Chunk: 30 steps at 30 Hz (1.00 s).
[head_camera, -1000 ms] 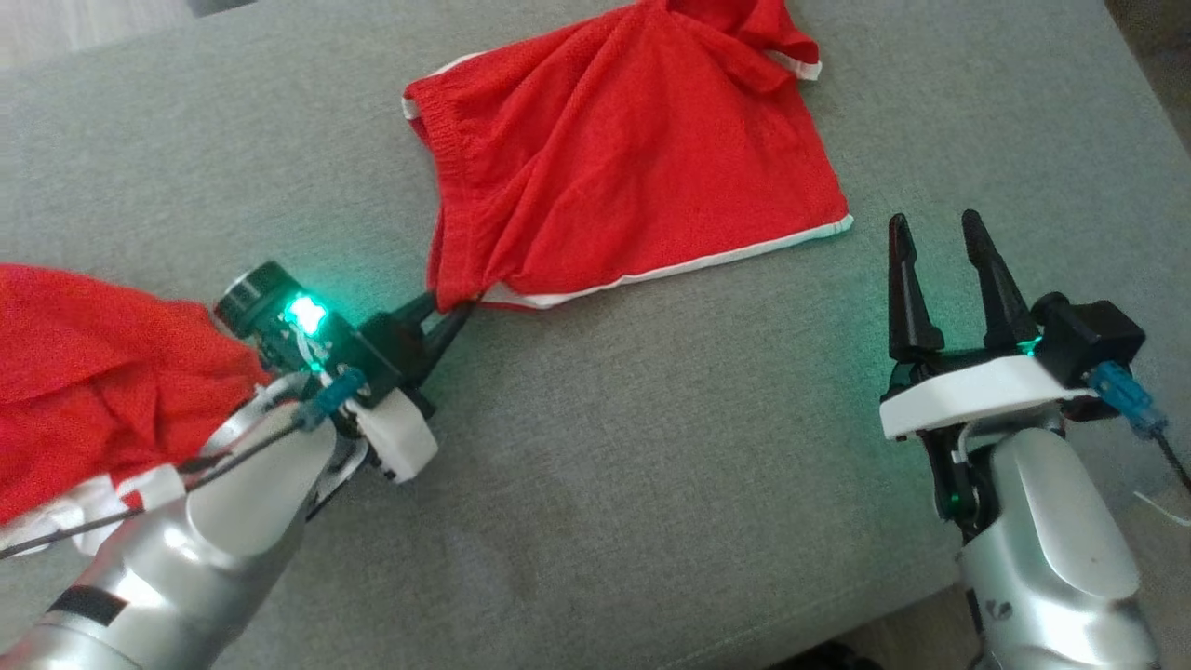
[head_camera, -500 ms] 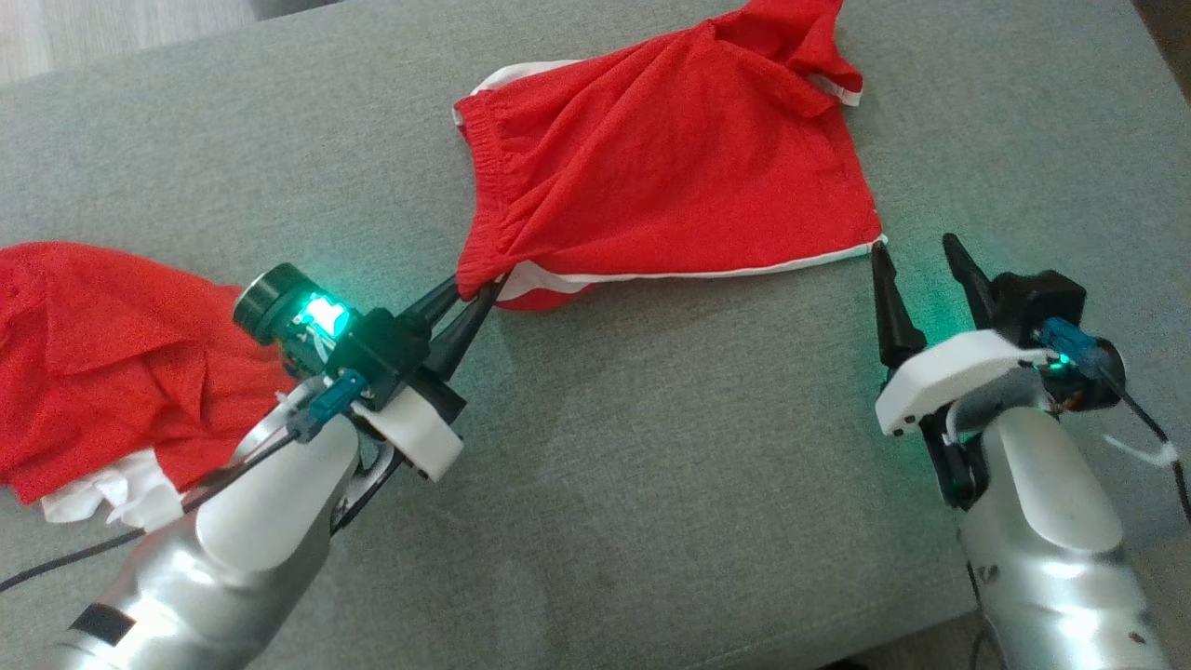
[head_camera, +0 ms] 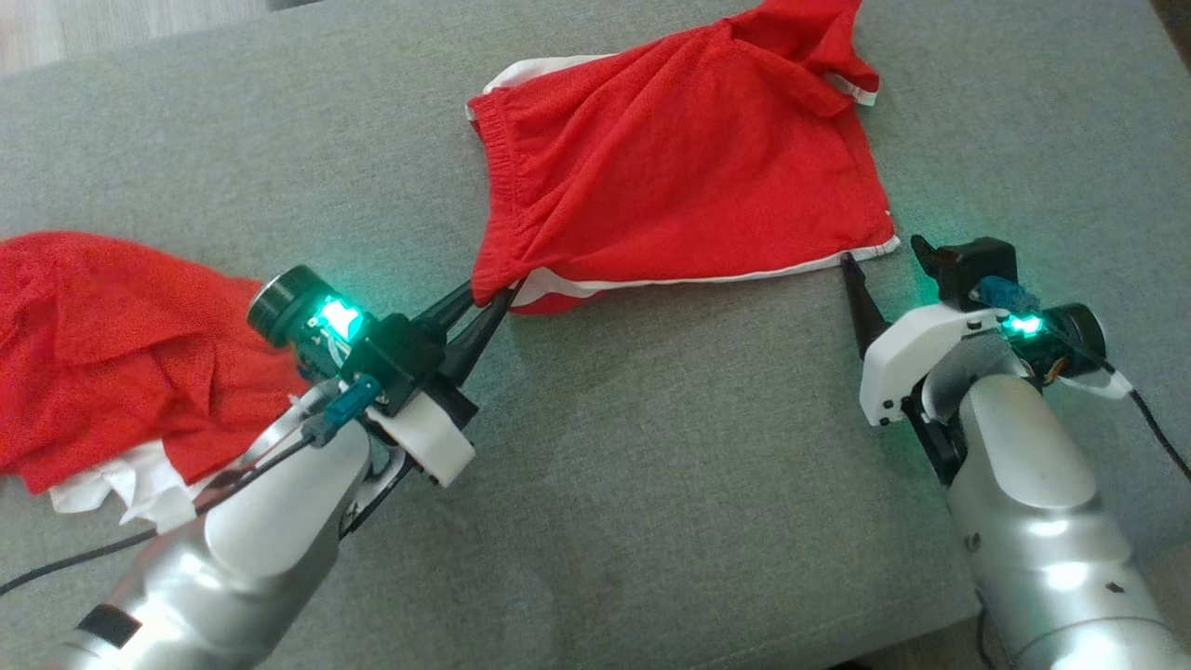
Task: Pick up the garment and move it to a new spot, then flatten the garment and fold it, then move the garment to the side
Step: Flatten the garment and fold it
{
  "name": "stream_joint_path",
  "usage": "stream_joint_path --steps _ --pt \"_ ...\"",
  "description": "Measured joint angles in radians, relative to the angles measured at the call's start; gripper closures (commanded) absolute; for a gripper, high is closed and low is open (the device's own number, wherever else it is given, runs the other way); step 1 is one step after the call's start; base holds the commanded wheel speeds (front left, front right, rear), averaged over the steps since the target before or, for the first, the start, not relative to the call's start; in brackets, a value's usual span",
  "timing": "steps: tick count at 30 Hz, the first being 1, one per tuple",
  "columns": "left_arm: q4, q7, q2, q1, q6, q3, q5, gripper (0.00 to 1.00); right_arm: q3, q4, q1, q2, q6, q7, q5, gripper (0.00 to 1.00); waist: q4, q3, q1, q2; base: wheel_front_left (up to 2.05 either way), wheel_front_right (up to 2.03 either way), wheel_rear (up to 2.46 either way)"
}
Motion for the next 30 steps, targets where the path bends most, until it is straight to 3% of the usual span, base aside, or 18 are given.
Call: stream_joint_path --steps 9,10,11,13,22,30 --pt "-0.005 0.003 0.002 0.000 0.001 -0.003 0.000 1.00 0.020 0.045 -0.051 -0.001 0.000 -0.011 -0.031 0.00 0.002 0.013 0.0000 0.0000 0.00 0.00 0.00" --pt "-0.005 0.003 0.002 -0.001 0.001 -0.004 0.000 1.00 0.021 0.051 -0.057 -0.001 0.000 -0.011 -0.031 0.09 0.002 0.014 0.0000 0.0000 0.00 0.00 0.00" --pt "-0.005 0.003 0.002 -0.001 0.001 -0.004 0.000 1.00 0.022 0.055 -0.062 -0.001 0.000 -0.012 -0.035 0.47 0.003 0.016 0.0001 0.0000 0.00 0.00 0.00" --pt "-0.005 0.006 0.002 -0.001 0.001 -0.005 0.000 1.00 0.029 0.068 -0.068 -0.001 0.000 -0.016 -0.038 1.00 0.004 0.016 0.0000 0.0000 0.00 0.00 0.00" --pt "0.019 0.015 0.009 0.000 0.020 -0.010 -0.011 1.00 0.041 0.098 -0.078 -0.001 0.000 -0.059 -0.035 1.00 -0.009 -0.016 0.0000 0.0000 0.00 0.00 0.00" --pt "0.034 0.040 0.039 0.009 0.027 -0.009 -0.021 1.00 0.087 0.032 -0.082 -0.002 0.000 -0.092 0.030 1.00 -0.030 -0.063 0.0000 0.0000 0.00 0.00 0.00"
